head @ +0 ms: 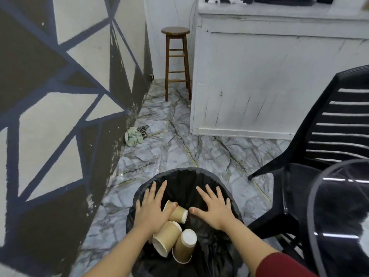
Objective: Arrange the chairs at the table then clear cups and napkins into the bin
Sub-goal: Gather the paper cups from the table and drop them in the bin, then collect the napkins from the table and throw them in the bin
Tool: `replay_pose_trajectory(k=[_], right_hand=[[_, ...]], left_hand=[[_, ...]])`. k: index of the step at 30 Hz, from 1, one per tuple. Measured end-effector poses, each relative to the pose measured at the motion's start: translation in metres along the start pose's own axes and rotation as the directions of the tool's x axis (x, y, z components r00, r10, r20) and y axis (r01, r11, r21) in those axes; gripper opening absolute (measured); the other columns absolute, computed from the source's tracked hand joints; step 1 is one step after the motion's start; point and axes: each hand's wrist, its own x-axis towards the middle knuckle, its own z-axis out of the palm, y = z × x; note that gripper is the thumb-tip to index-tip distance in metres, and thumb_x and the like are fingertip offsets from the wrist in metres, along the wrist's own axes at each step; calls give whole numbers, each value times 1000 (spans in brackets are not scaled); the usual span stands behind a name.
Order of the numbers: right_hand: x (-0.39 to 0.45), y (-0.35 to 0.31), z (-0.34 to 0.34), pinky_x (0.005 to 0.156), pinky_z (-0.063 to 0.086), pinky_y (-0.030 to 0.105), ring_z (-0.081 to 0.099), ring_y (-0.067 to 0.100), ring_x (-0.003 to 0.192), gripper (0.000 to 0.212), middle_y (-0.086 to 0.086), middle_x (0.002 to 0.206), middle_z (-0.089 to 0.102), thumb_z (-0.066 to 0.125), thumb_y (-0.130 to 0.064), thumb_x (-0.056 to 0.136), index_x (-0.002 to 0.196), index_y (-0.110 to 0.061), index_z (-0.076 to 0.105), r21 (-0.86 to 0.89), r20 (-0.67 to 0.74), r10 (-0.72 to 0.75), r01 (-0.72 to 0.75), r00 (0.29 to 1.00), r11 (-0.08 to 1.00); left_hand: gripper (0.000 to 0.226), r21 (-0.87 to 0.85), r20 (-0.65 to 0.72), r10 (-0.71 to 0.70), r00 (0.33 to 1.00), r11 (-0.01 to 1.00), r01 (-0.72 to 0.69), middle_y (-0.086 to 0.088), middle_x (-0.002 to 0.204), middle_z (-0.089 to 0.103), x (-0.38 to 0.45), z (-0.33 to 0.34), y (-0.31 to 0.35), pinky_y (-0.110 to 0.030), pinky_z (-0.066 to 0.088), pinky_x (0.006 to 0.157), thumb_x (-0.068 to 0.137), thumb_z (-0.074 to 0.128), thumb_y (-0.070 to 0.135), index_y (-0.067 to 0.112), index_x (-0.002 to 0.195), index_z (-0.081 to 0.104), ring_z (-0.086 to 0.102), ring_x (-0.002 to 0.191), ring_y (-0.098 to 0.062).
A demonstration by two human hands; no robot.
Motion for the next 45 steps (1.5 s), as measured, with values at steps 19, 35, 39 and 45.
replay_pose_trajectory(k=[19, 35, 39, 45], right_hand=[[-168, 50, -198, 114, -1, 55, -12, 23, 145, 73, -6, 159, 1, 44, -64, 84, 146, -41, 12, 165, -442, 312, -266, 841, 950], [-342, 248, -184, 117, 12, 45, -3, 26, 146, 72, -3, 159, 6, 49, -56, 86, 146, -38, 14, 457, -466, 676, -499, 571, 736], [-353, 285, -179, 118, 7, 41, -5, 22, 146, 73, -5, 159, 3, 52, -53, 86, 145, -40, 12, 546, -435, 672, -419, 599, 726], [-352, 314, -167, 118, 7, 36, -3, 14, 145, 72, -9, 158, 4, 53, -43, 88, 146, -34, 13, 596, -415, 632, -330, 654, 732]], left_hand=[[74, -36, 104, 580, 808, 814, -579, 5, 159, 9, -21, -91, 239, -52, 13, 116, 75, 29, 73, 48, 142, 11, 11, 145, -18], [64, -345, 362, 815, 453, 569, -747, 13, 156, 8, -120, 63, 443, -34, 18, 117, 88, 46, 55, 44, 143, 16, 10, 143, -7], [63, -328, 401, 808, 431, 566, -756, 10, 158, 7, -137, 109, 474, -33, 13, 118, 89, 45, 53, 43, 143, 13, 6, 144, -8], [67, -221, 435, 782, 447, 574, -789, 7, 158, 2, -144, 153, 496, -27, 10, 116, 93, 46, 40, 36, 146, 6, 3, 145, -10]])
